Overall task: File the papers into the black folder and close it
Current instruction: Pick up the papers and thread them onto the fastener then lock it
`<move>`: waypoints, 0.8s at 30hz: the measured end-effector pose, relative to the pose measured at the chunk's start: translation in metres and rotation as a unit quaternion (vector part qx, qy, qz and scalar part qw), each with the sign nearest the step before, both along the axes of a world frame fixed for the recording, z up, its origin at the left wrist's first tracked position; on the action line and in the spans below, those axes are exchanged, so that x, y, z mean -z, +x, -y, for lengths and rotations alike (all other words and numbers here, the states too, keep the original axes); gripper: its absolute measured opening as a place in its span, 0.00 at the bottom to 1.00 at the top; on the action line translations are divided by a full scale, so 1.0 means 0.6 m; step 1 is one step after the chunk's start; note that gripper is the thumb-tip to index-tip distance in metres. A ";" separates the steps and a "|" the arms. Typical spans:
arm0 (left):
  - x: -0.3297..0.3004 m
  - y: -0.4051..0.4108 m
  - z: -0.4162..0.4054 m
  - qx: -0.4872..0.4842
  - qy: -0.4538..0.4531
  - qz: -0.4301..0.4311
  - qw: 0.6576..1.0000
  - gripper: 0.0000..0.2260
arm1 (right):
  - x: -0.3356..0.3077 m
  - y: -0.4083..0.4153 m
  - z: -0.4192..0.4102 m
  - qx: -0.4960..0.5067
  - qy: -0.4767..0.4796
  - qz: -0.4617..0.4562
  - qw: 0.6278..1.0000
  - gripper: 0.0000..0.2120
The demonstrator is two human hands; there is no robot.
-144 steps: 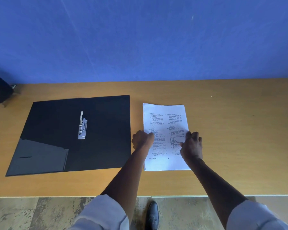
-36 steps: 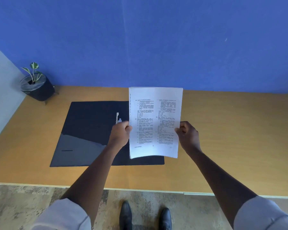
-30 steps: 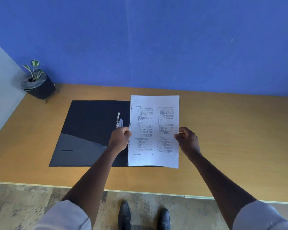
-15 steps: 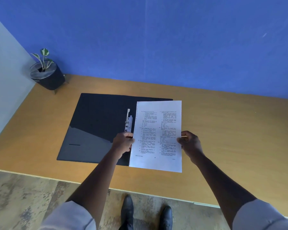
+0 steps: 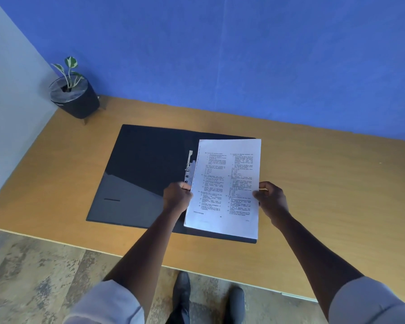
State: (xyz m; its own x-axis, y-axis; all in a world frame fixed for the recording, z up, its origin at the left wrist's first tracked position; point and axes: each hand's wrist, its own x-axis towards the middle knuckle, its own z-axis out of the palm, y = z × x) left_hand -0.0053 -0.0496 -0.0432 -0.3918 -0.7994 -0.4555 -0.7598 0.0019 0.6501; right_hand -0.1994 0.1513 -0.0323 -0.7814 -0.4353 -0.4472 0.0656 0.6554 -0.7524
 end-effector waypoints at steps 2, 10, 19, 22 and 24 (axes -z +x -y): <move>0.000 0.001 0.001 -0.003 -0.011 -0.004 1.000 0.11 | 0.001 -0.001 0.005 -0.002 0.002 0.000 1.000 0.05; 0.001 0.012 0.002 0.029 -0.074 0.023 0.997 0.10 | -0.002 0.004 0.032 -0.011 0.013 -0.007 1.000 0.04; 0.002 0.012 -0.011 0.042 -0.121 0.031 0.991 0.09 | 0.012 0.011 0.041 -0.004 0.026 -0.057 0.998 0.04; 0.004 0.015 -0.014 0.045 -0.138 0.021 0.989 0.10 | 0.020 0.014 0.042 0.003 0.037 -0.072 0.997 0.02; 0.006 0.017 -0.016 0.048 -0.149 0.018 0.988 0.10 | 0.017 0.016 0.042 -0.001 0.038 -0.076 0.996 0.04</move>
